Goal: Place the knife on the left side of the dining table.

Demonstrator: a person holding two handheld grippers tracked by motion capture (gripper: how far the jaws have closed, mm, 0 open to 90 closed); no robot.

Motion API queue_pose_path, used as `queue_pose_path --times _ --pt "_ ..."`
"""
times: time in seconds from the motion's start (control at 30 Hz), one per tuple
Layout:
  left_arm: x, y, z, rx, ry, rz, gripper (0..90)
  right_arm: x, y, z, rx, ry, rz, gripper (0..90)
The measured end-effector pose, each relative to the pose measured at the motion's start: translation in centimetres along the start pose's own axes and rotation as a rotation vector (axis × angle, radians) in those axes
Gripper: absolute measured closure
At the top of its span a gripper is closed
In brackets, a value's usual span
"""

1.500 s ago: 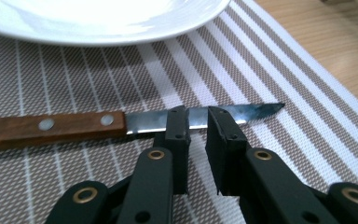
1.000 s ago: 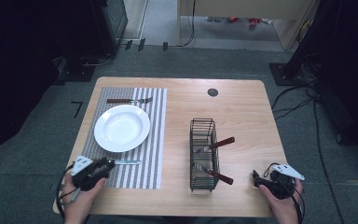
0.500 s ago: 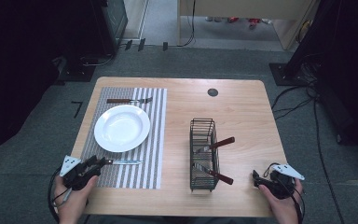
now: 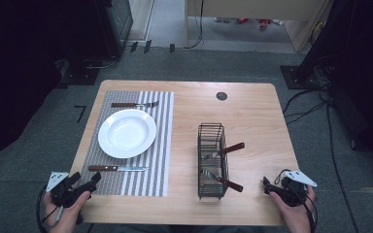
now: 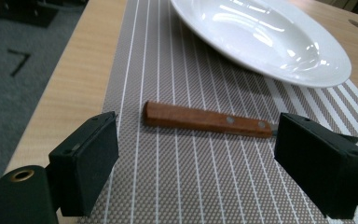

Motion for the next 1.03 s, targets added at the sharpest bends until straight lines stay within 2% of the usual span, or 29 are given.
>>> queue_pose_path --times 0.13,0.27,0.47,0.53,1.03 --pt "-0.4 0.2 0.8 -0.075 -0.064 -0.056 13.8 0.0 0.0 0.0 0.001 0.001 -0.001 13.1" --pt "-0.5 -0.3 1.5 -0.138 -0.122 -0.11 13.7 0.0 0.1 0.1 0.0 0.002 -0.002 13.2" --pt "0.0 -0.7 2.1 -0.144 -0.237 -0.16 10.1 0.0 0.1 0.1 0.0 0.003 -0.002 13.2" --pt "-0.1 -0.7 2.1 -0.131 -0.231 -0.159 9.2 0.0 0.1 0.1 0.0 0.003 -0.002 13.2" --pt "-0.1 -0.7 2.1 -0.128 -0.232 -0.162 9.0 0.0 0.1 0.1 0.0 0.002 -0.002 13.2"
Point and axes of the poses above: each handheld gripper's, and its own axes: y roughly backward along the jaws, z roughly out of its underside, x roughly to its right, the point moved 8 cm from there along -y, roughly forward along the jaws, and after that the axes turned 6 degrees about -y, right-handed, at the moved point
